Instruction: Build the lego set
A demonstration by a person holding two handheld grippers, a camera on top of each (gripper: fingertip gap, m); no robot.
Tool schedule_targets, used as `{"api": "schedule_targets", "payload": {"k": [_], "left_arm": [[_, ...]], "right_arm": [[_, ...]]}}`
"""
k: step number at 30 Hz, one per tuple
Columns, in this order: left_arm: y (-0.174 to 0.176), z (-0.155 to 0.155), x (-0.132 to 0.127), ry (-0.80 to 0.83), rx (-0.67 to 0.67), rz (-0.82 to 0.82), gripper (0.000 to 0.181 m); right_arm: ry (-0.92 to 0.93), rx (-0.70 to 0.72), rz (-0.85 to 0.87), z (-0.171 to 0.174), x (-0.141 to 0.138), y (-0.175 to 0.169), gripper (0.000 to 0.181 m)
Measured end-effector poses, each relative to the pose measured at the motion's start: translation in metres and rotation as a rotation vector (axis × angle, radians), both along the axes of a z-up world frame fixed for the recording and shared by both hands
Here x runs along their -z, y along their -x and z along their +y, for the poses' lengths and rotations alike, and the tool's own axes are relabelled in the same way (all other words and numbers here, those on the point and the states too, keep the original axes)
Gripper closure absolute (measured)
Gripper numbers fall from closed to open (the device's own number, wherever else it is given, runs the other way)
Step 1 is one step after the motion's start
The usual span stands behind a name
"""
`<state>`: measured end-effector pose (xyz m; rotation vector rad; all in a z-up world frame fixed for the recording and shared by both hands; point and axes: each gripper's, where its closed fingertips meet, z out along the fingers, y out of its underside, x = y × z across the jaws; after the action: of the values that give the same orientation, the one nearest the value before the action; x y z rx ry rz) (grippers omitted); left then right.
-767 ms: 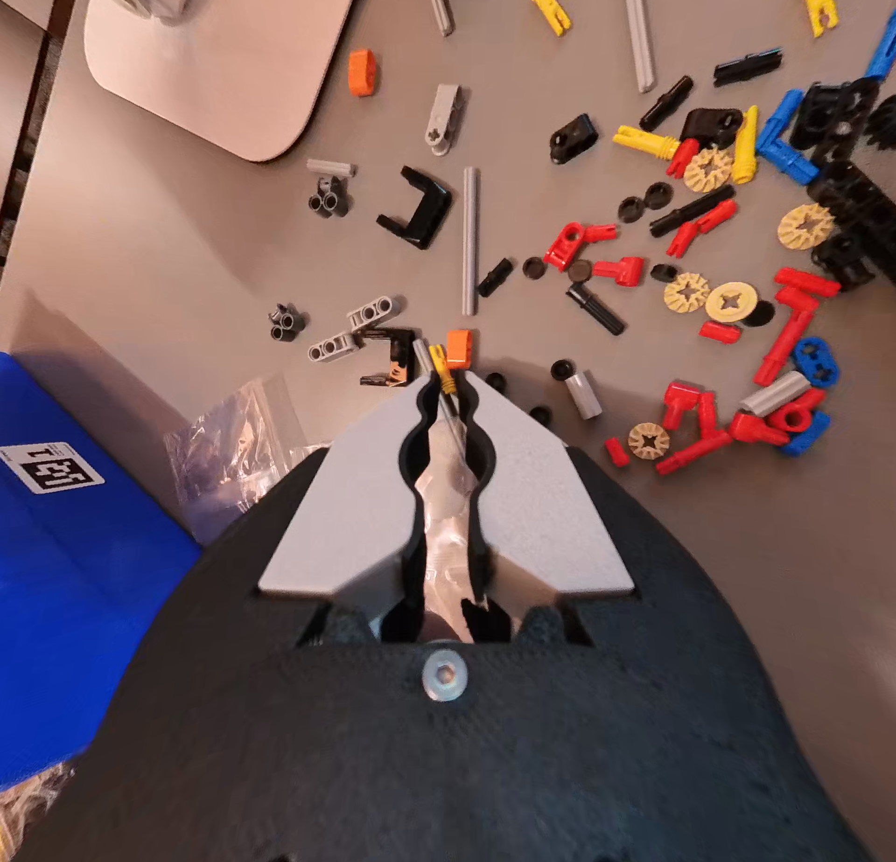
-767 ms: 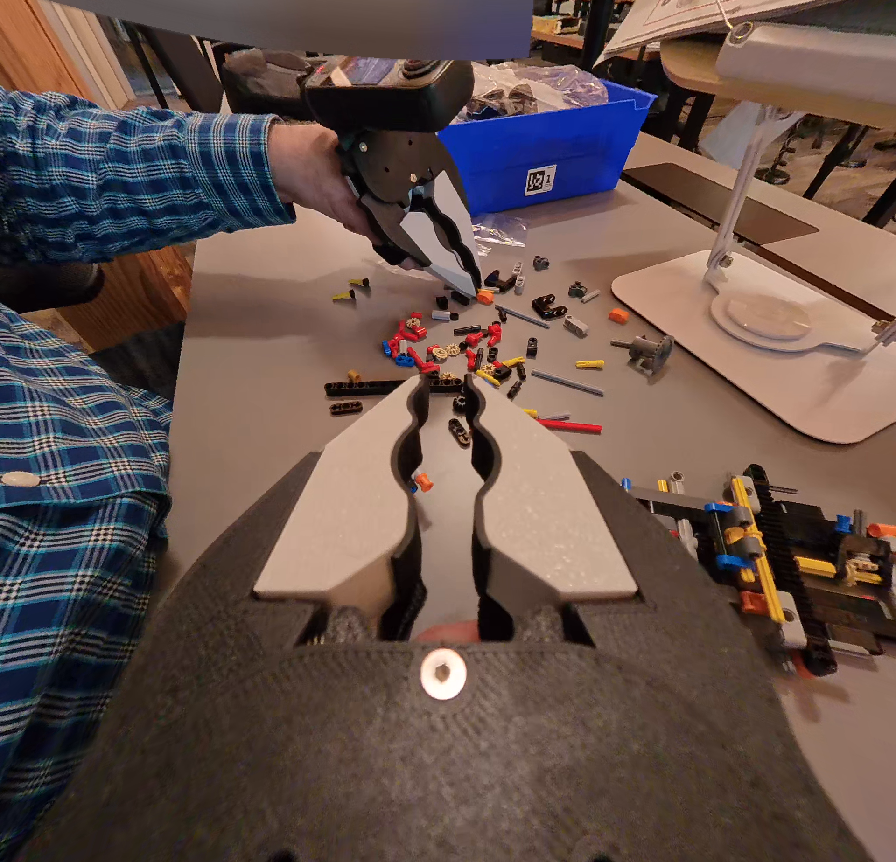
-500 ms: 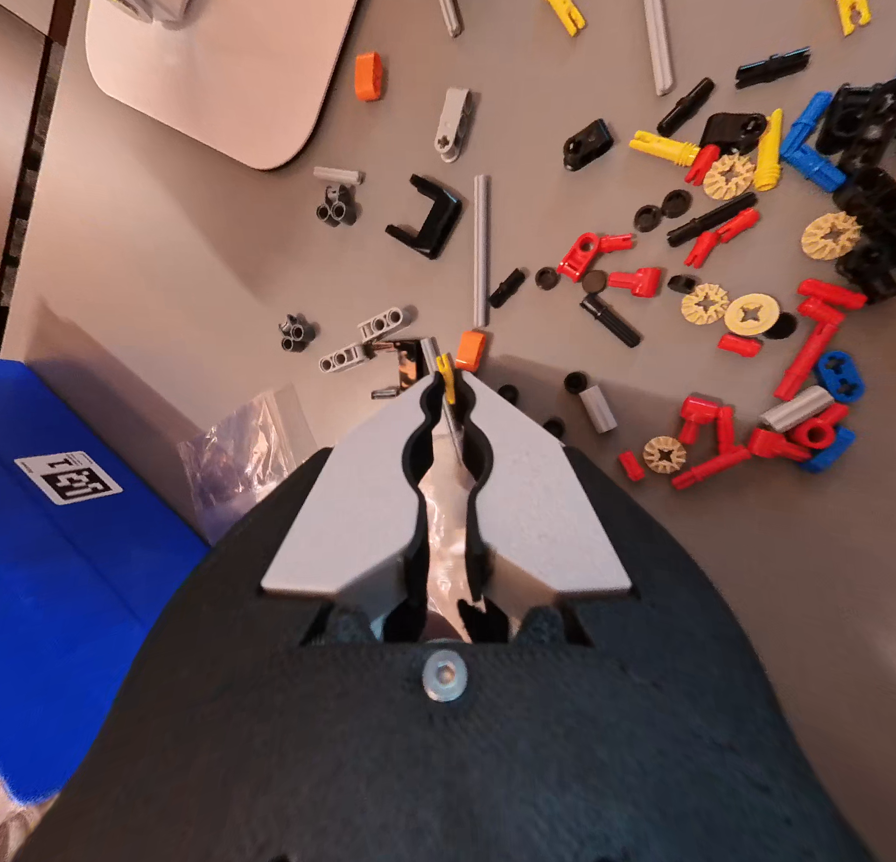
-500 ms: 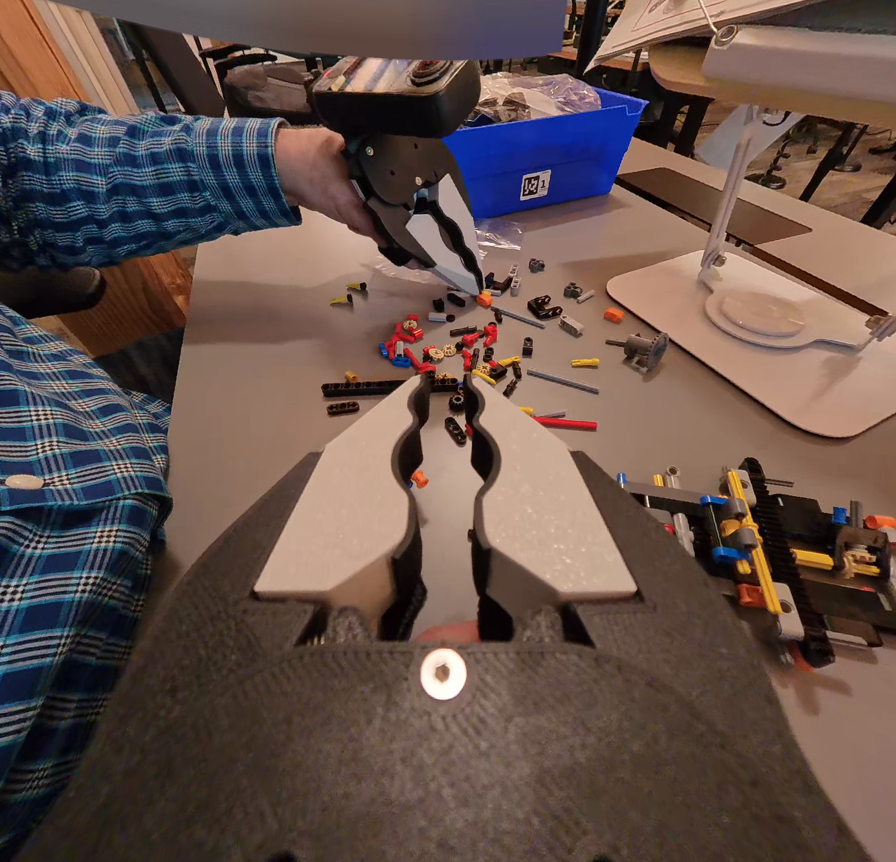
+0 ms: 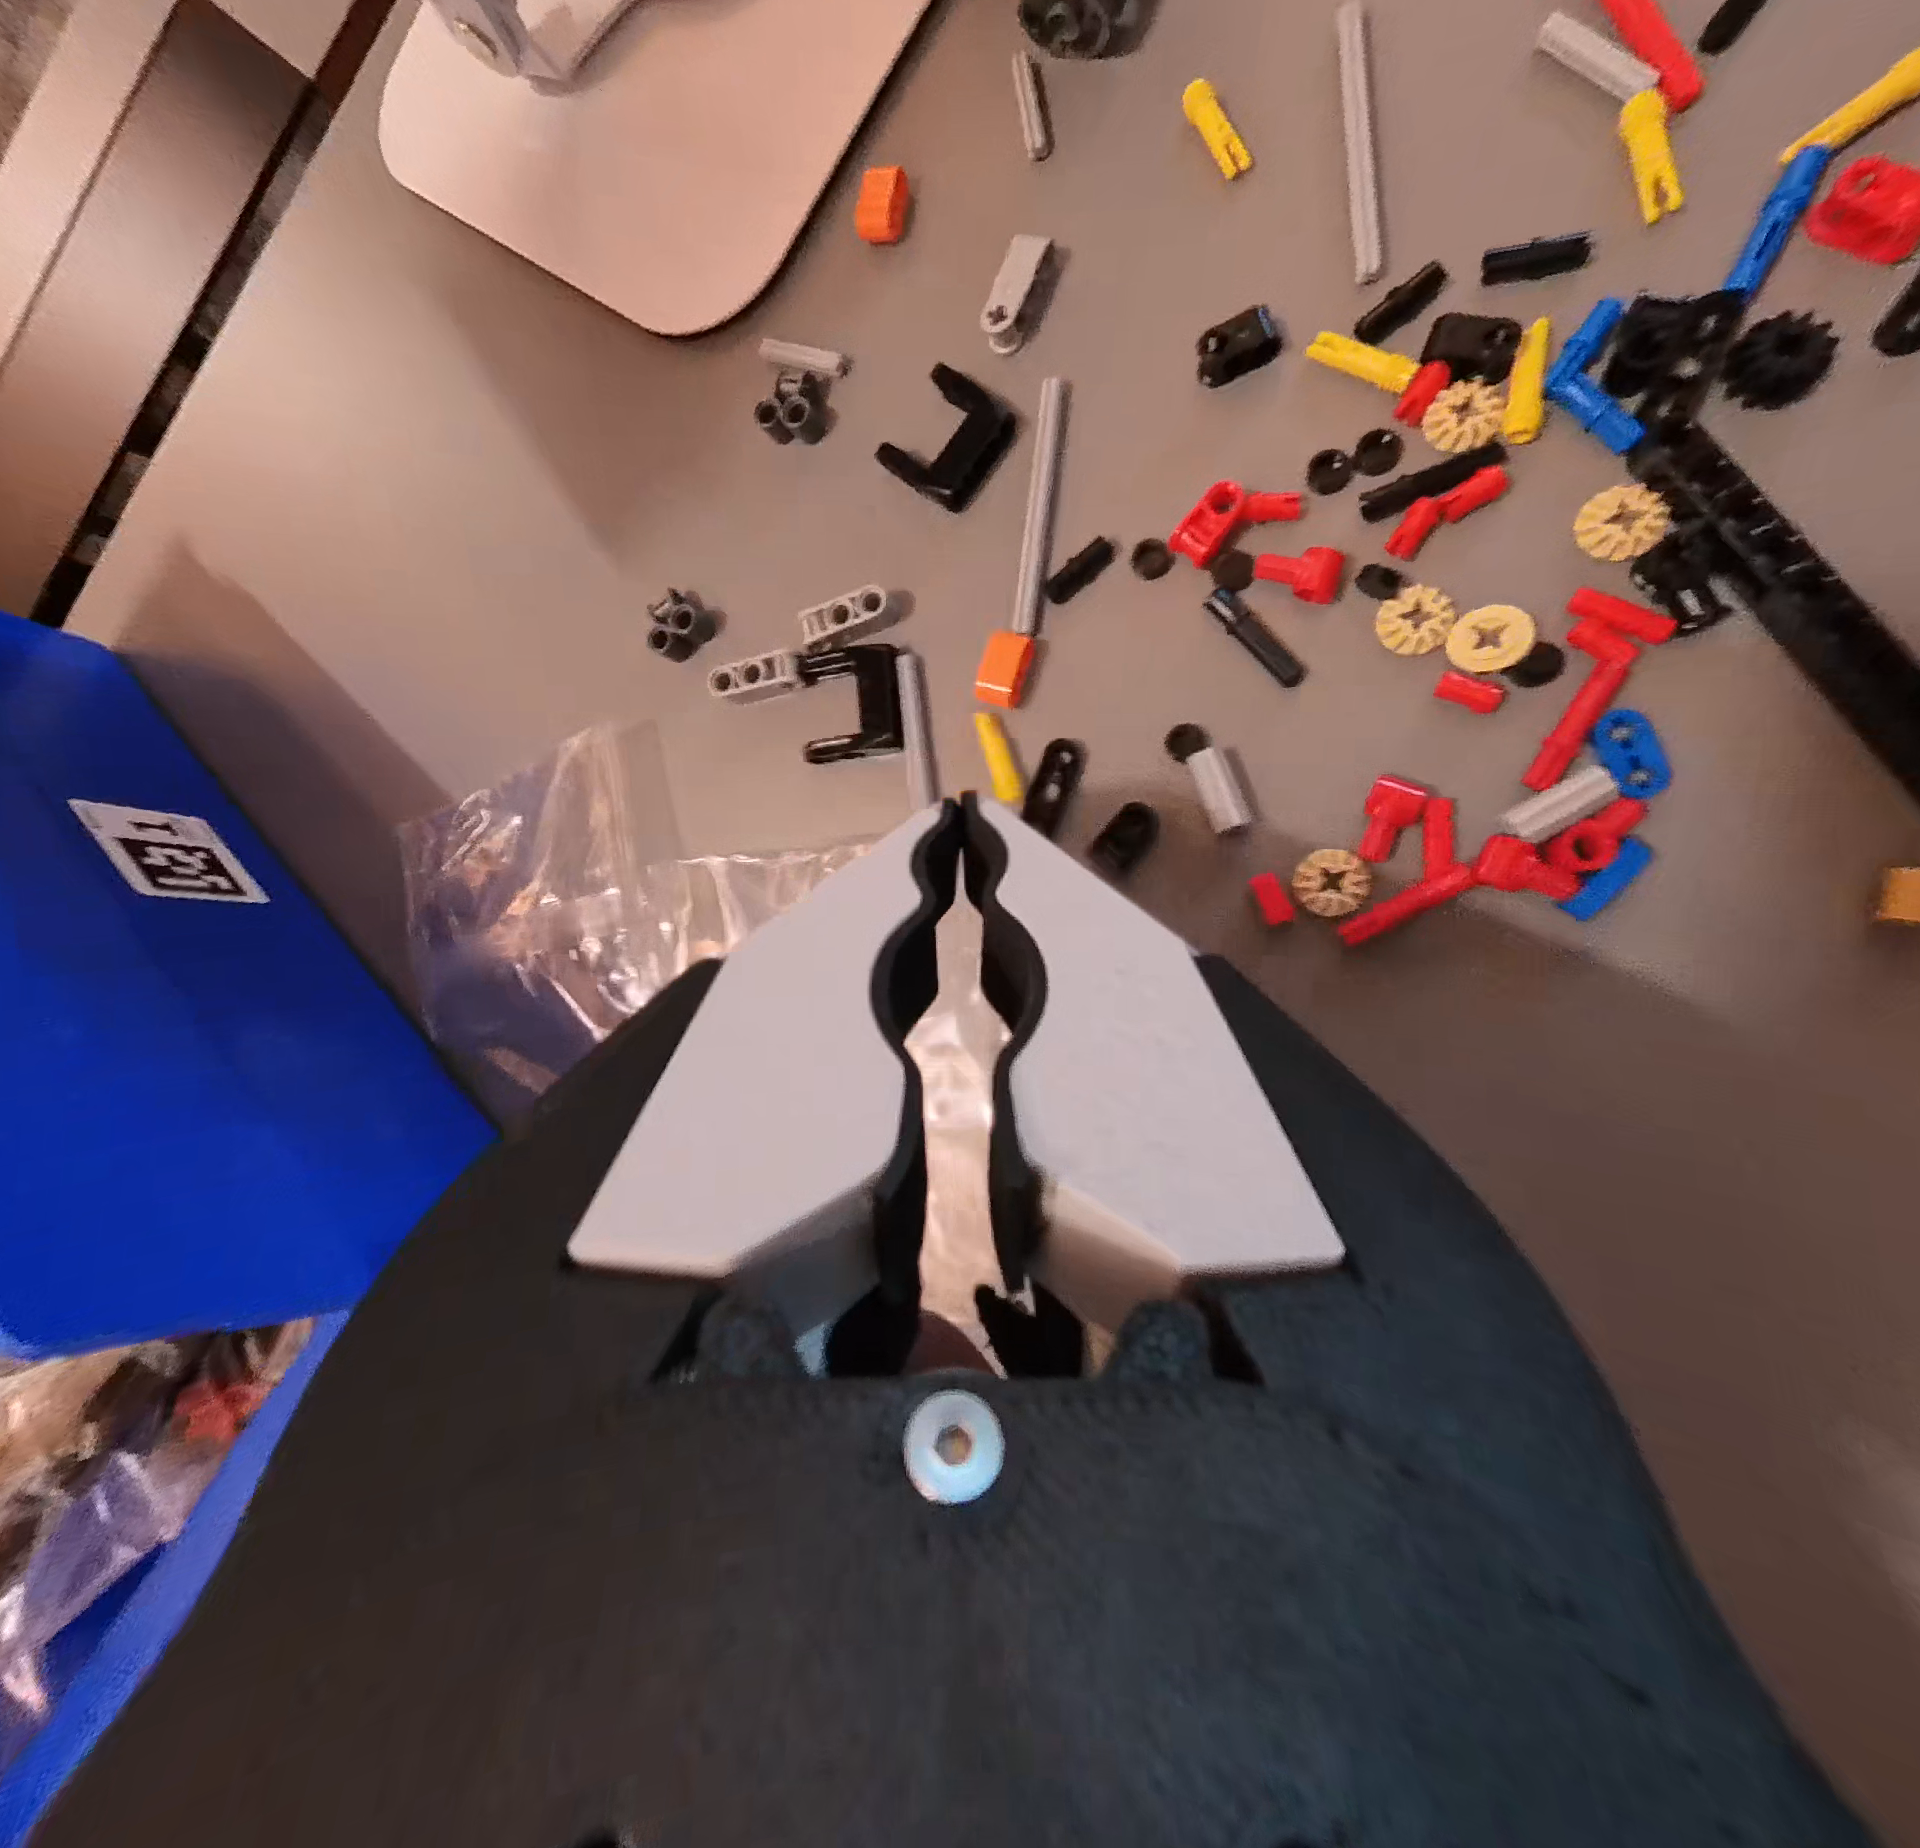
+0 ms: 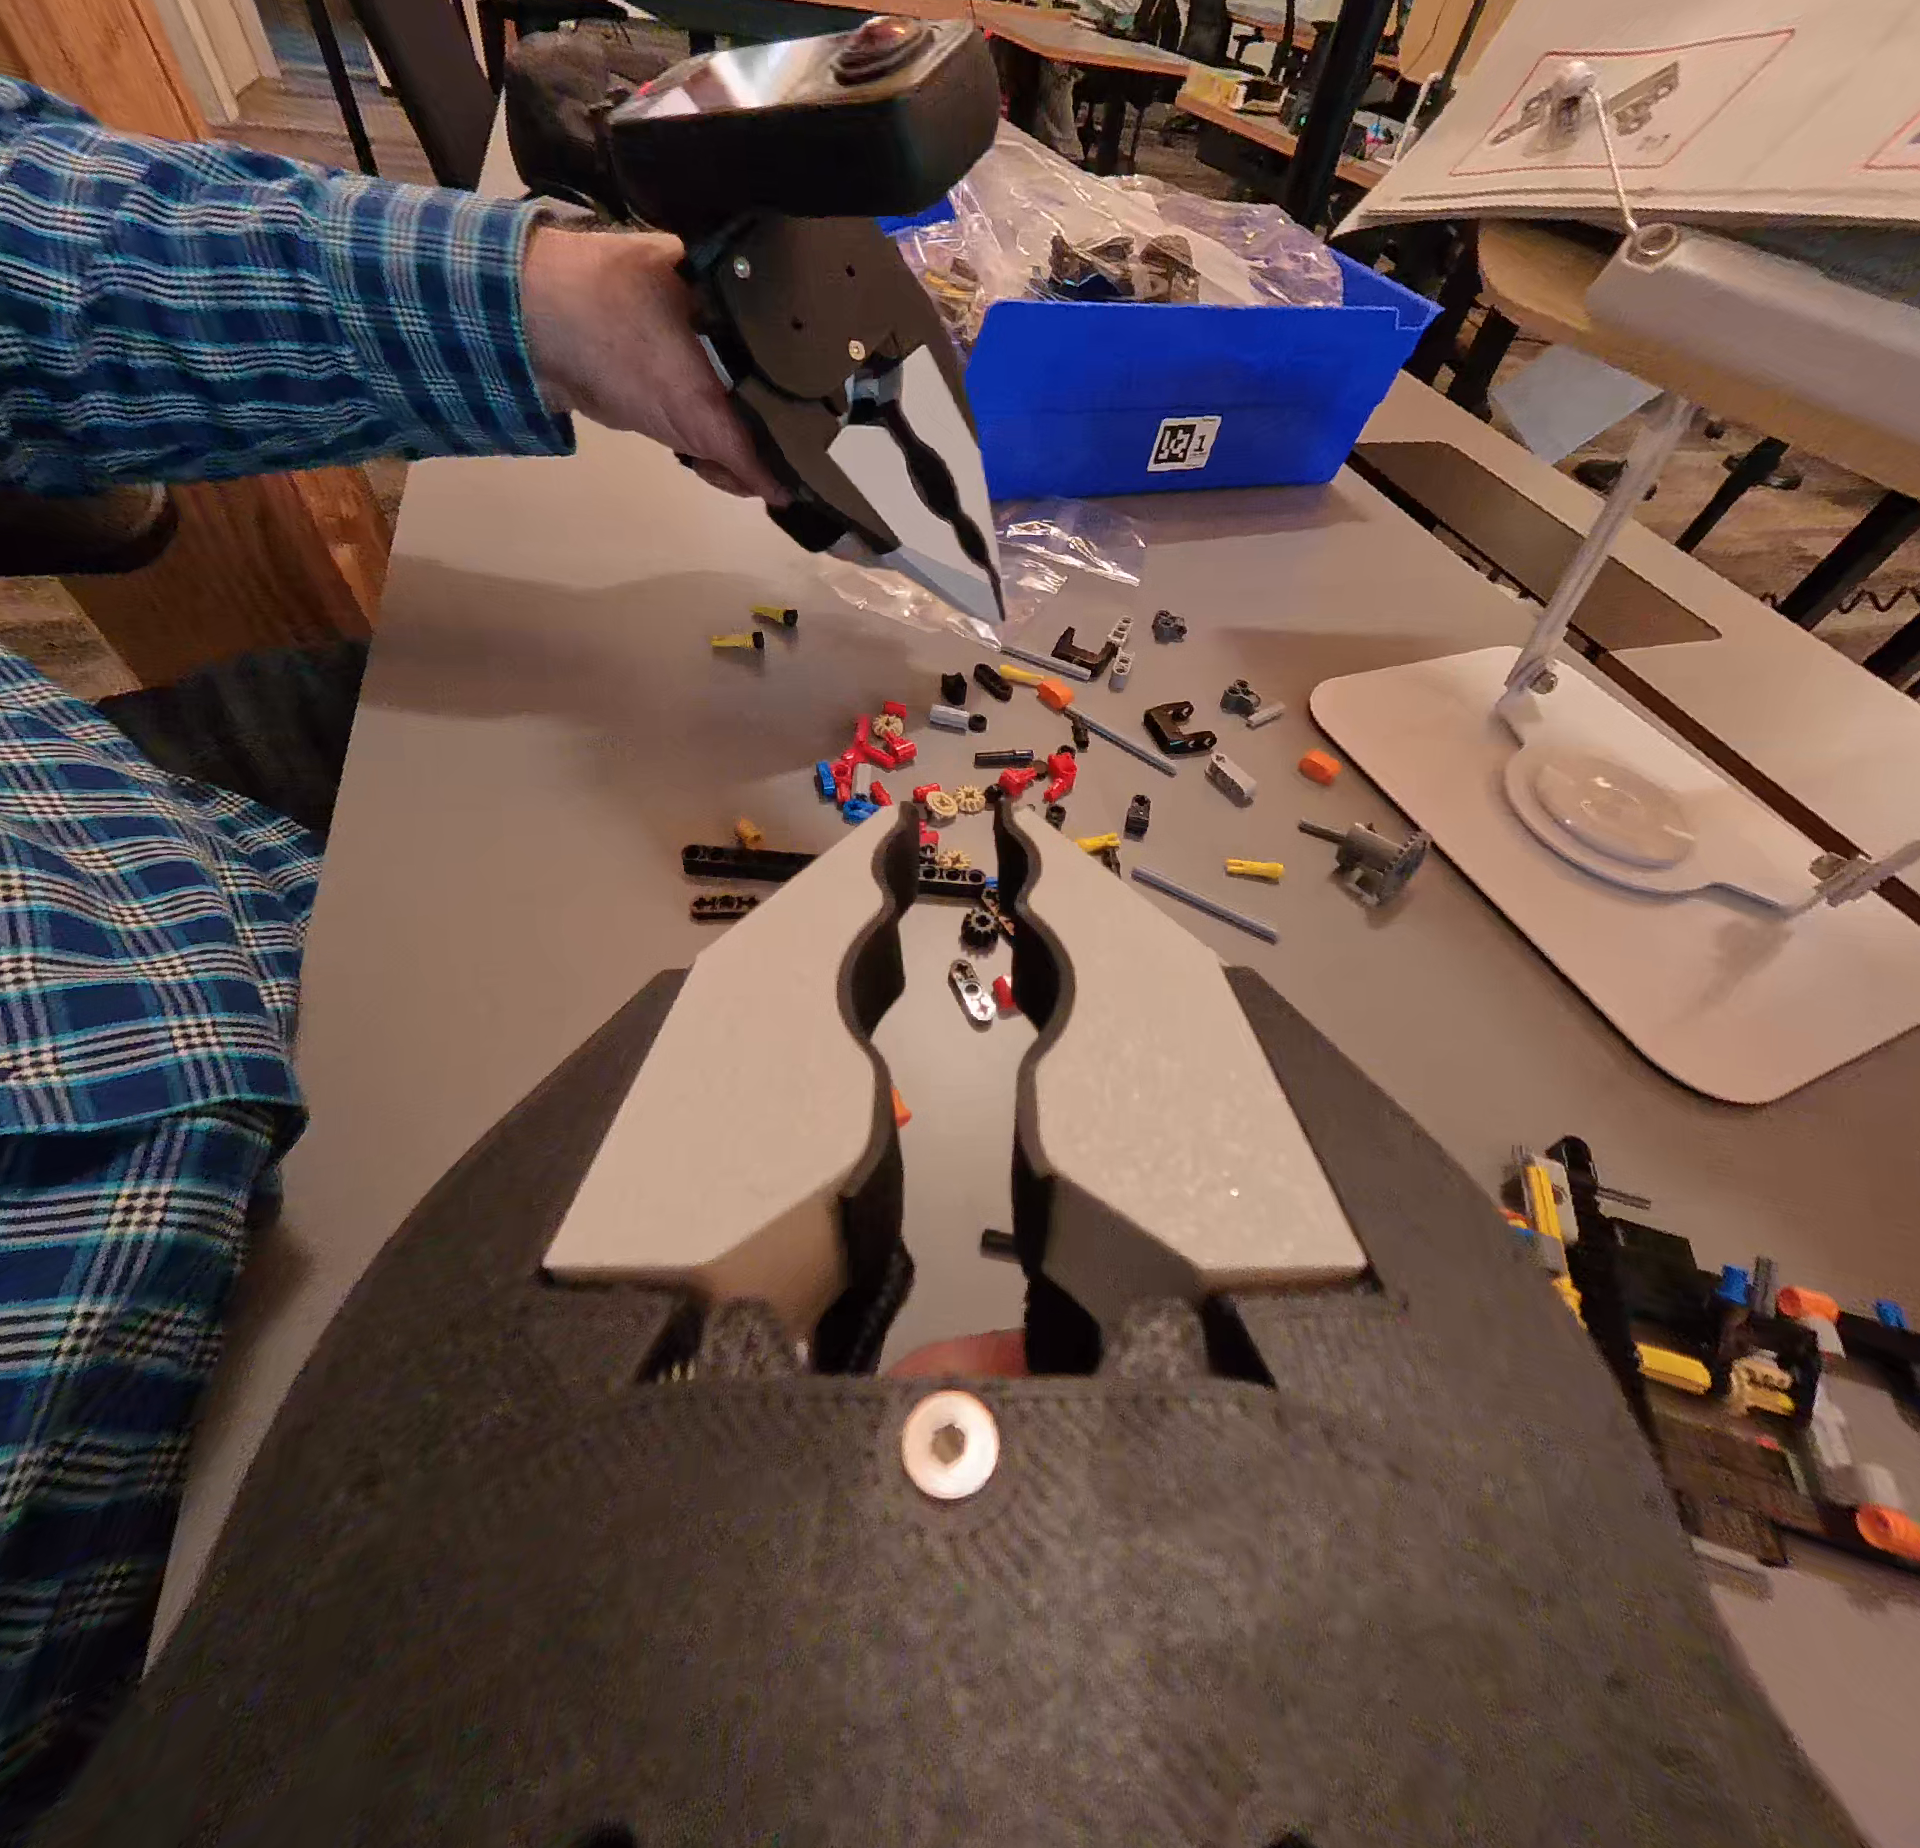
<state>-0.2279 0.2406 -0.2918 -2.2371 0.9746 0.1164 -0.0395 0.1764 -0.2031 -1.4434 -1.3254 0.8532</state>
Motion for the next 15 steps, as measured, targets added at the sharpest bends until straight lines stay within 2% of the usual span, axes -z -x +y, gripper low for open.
{"api": "schedule_targets", "payload": {"k": [1, 3, 6, 10, 13, 15], "left_arm": [[0.002, 0.002, 0.001, 0.012, 0.012, 0.021, 0.181], [0.0, 0.003, 0.004, 0.057, 0.076, 0.051, 0.181], [-0.012, 0.005, -0.002, 0.022, 0.312, 0.129, 0.176], [-0.015, 0.011, -0.011, -0.037, 0.596, 0.298, 0.177], [-0.007, 0.012, -0.007, -0.047, 0.79, 0.484, 0.177], [-0.009, 0.011, -0.003, -0.056, 0.89, 0.546, 0.173]], "right_arm": [[0.001, -0.003, 0.002, -0.001, 0.0, 0.002, 0.17], [-0.001, -0.005, 0.0, -0.002, 0.0, 0.003, 0.17], [-0.007, -0.001, -0.004, -0.002, 0.0, 0.003, 0.169], [-0.008, 0.0, -0.011, -0.001, 0.001, 0.0, 0.17], [-0.015, 0.007, -0.017, 0.001, 0.002, -0.002, 0.169], [-0.015, 0.016, -0.018, 0.003, 0.002, -0.003, 0.169]]}}
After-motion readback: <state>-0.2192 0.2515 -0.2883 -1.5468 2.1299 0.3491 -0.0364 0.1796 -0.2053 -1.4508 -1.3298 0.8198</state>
